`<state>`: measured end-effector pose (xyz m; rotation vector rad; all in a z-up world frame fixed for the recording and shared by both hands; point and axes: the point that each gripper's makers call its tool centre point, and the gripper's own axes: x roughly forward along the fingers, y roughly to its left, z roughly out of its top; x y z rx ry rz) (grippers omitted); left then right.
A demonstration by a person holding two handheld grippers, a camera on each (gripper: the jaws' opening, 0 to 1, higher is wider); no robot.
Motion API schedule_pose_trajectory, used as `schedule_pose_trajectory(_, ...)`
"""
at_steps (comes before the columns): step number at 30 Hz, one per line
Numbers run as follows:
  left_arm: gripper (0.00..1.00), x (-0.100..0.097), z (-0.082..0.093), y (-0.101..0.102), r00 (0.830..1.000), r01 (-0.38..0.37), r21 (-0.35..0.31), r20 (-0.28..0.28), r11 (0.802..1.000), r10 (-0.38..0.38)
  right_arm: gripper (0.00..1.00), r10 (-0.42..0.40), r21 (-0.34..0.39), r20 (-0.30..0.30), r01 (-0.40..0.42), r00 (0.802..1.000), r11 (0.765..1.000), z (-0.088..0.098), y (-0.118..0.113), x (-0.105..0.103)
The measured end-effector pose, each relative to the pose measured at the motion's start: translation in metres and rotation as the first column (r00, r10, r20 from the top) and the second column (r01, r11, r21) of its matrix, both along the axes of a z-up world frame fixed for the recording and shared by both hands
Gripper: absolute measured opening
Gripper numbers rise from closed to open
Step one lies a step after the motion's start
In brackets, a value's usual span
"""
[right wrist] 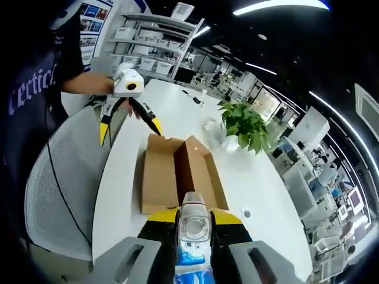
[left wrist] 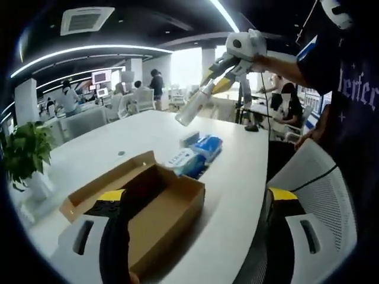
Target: Operate the shoe box by opening the lid, removing the specified soft item, and placing it in the target area until the item is outside and the box remains undamaged.
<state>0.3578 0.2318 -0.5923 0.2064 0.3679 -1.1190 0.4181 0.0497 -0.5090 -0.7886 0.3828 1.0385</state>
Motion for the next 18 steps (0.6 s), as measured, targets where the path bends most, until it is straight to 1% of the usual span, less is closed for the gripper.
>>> schedule_pose_trajectory(1, 0.98, 0.001, 0.001, 0.000, 1.000, -0.007, -0.003, 0.003, 1.000, 0.007, 0.15, 0.003, -0.016, 0.004, -0.003, 1.000, 1.000, 0.001, -0.003, 0.003)
schedule_pose_trajectory(5, 0.99, 0.003, 0.002, 0.003, 0.999, -0.031, -0.006, 0.010, 1.000, 0.031, 0.15, 0.007, -0.025, 0.006, -0.007, 1.000, 1.000, 0.006, -0.009, 0.010)
schedule_pose_trajectory(9, 0.99, 0.003, 0.003, 0.007, 0.999, -0.044, -0.004, 0.016, 0.999, 0.044, 0.15, -0.001, -0.050, 0.017, 0.002, 1.000, 0.999, 0.009, -0.017, 0.021)
schedule_pose_trajectory(18, 0.99, 0.002, 0.002, 0.017, 0.997, -0.073, -0.004, 0.019, 0.997, 0.073, 0.15, -0.017, -0.072, 0.019, 0.019, 1.000, 0.997, 0.014, -0.031, 0.042)
